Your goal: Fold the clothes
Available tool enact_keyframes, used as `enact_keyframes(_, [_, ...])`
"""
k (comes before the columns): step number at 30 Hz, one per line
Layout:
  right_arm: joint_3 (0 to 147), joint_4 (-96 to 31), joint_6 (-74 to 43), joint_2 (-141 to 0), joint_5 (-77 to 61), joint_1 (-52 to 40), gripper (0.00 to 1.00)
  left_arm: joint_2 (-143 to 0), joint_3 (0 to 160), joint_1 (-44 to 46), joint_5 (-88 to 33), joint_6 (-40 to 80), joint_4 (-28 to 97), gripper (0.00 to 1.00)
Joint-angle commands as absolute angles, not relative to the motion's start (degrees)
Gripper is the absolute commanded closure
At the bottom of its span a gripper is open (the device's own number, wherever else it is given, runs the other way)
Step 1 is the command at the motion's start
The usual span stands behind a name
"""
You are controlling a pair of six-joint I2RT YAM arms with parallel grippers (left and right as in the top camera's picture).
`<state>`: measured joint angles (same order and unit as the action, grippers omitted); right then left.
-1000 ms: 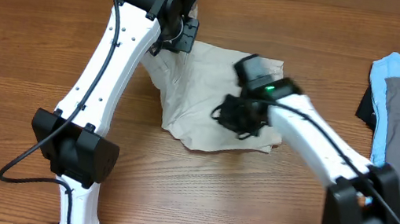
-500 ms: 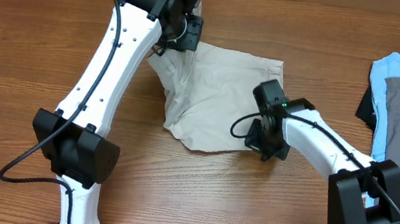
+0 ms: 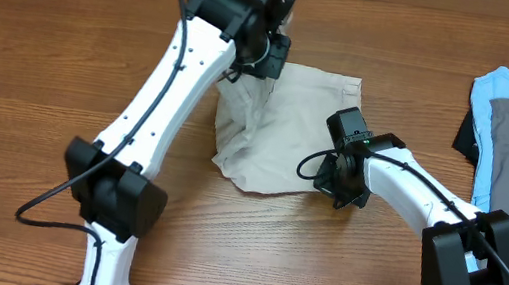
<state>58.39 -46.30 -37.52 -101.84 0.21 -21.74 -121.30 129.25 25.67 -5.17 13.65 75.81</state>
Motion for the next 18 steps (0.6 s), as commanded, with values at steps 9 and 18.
enact_keyframes(9, [55.55,-46.76,-39.07,-103.63,0.34,-20.86,0.96,-130.34,129.43,27.09,-21.43,18.13,70.83,0.96])
enact_keyframes(18, [55.55,-46.70,-39.09,-103.63,0.34,-20.86,0.96,-134.43,129.43,27.09,-28.56,18.50,69.34,0.96])
